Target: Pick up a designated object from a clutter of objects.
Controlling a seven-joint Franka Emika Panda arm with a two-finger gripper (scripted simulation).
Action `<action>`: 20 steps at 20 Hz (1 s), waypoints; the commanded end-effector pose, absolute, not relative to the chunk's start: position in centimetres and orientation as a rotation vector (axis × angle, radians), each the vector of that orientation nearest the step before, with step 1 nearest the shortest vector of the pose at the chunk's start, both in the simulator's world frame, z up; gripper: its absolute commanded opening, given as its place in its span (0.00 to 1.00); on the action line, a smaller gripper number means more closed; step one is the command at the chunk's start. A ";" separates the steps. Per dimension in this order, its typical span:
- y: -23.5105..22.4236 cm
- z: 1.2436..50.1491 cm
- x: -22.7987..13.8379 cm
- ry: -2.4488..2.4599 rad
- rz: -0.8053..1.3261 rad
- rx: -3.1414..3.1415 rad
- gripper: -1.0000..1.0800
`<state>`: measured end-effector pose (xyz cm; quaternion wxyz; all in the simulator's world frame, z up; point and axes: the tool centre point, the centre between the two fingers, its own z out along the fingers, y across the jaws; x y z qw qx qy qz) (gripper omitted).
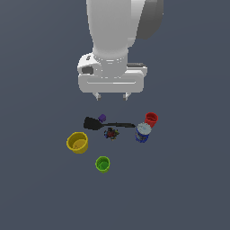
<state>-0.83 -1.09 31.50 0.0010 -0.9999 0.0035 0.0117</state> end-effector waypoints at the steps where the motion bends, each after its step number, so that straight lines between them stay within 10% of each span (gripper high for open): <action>1: -1.1 31.5 -0.8 0.011 0.037 -3.139 0.96; 20: -1.3 30.7 -0.4 -0.025 0.002 -3.169 0.96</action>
